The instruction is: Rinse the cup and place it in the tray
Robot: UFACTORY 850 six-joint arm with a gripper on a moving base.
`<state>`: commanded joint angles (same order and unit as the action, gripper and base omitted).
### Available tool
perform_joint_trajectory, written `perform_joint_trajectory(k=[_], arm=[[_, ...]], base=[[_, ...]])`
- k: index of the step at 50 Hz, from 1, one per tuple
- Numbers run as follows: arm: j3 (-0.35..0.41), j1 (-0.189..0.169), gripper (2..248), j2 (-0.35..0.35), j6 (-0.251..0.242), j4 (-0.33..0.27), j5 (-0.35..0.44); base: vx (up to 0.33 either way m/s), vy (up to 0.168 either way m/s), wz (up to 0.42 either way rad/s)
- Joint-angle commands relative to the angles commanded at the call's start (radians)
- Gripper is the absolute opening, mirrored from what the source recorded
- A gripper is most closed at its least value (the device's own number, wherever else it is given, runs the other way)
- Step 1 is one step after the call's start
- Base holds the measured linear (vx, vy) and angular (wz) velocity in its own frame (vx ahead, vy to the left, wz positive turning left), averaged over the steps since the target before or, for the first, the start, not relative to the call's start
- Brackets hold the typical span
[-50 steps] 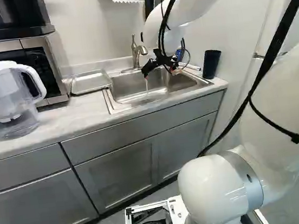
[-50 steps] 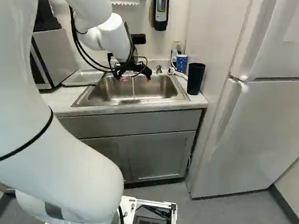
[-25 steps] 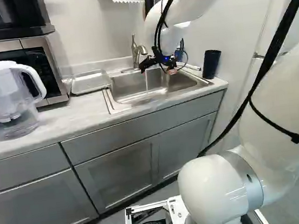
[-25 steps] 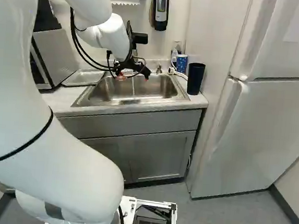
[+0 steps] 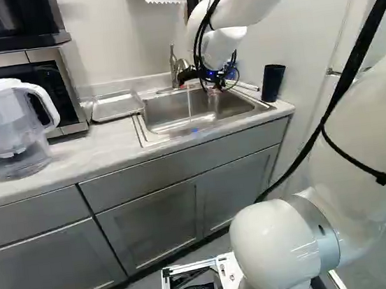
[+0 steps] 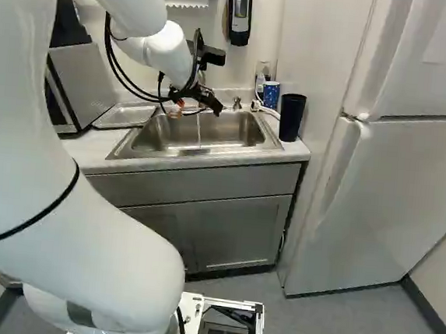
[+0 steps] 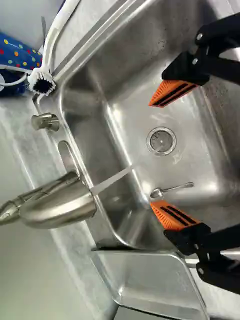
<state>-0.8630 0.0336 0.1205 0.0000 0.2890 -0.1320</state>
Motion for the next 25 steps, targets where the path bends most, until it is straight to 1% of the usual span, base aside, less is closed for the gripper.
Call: perform_joint_trajectory(k=[18, 25], arm=[[0.002, 0.0, 247, 0.002, 0.0, 0.133, 0.067], [0.011, -0.007, 247, 0.012, 0.0, 0.184, 0.094]], base=[[0.0, 0.0, 0.0], [0.0, 0.0, 0.0]])
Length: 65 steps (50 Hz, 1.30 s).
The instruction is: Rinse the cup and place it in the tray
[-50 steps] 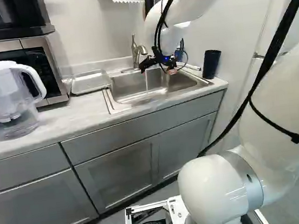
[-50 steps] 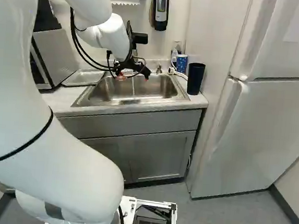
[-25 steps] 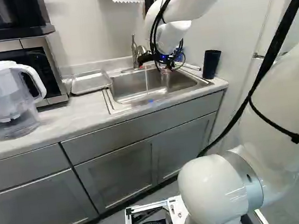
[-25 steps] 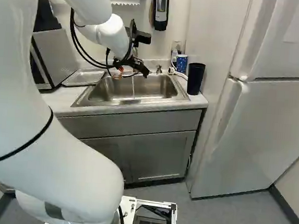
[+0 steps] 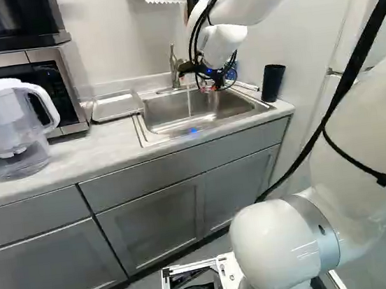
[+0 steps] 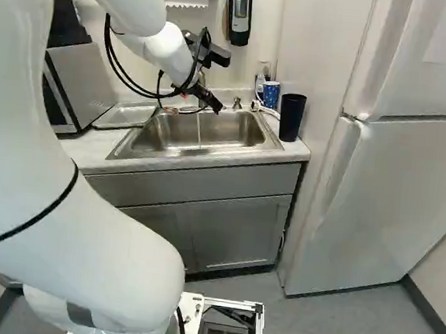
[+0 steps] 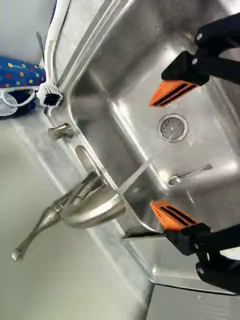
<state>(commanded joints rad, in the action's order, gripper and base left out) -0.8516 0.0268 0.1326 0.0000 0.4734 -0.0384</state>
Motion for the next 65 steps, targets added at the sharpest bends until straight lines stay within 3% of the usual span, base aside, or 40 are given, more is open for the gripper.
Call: perform_joint_trajectory(k=[19, 57, 65], arm=[[0.016, -0.021, 247, 0.017, 0.0, 0.14, 0.071], [0.016, -0.022, 247, 0.017, 0.0, 0.402, 0.214], [0.016, -0.022, 247, 0.017, -0.049, 0.452, 0.241]], base=[[0.0, 0.0, 0.0], [0.0, 0.0, 0.0], [0.0, 0.0, 0.0]])
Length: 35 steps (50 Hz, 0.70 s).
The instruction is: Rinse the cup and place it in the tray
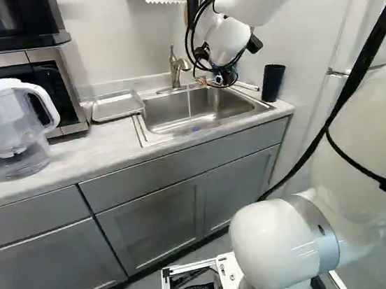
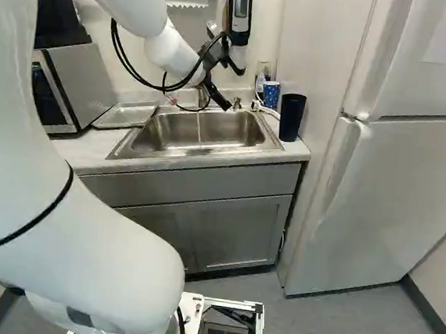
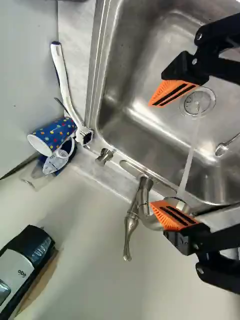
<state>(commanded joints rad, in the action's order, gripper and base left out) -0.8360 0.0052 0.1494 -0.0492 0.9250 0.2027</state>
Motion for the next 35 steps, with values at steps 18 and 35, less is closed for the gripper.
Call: perform_joint_trajectory(k=[18, 35], arm=[[0.0, 0.0, 247, 0.0, -0.182, 0.112, 0.062], [0.0, 0.0, 247, 0.0, -0.362, 0.227, 0.12]], base=[[0.0, 0.0, 0.0], [0.0, 0.0, 0.0]])
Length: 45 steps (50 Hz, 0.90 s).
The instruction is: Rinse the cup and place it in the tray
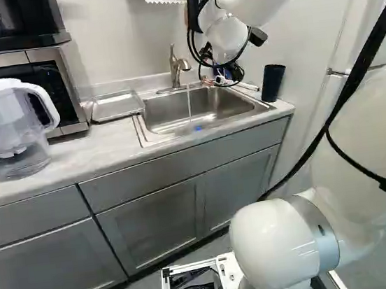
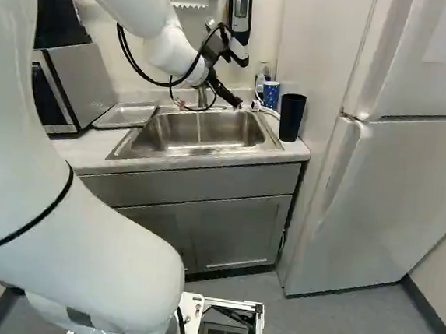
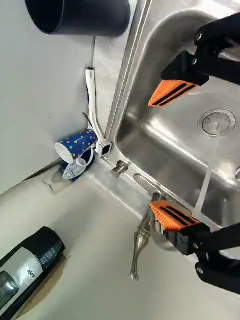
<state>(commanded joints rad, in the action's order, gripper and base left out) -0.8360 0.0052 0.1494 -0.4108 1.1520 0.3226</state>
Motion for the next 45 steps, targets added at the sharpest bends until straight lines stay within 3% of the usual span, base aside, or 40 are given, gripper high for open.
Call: perform_joint_trajectory(k=[33, 45], arm=[[0.0, 0.0, 247, 0.0, -0.347, 0.224, 0.129], [0.0, 0.0, 247, 0.0, -0.347, 0.306, 0.181]], base=[[0.0, 0.0, 0.0], [0.0, 0.0, 0.0]])
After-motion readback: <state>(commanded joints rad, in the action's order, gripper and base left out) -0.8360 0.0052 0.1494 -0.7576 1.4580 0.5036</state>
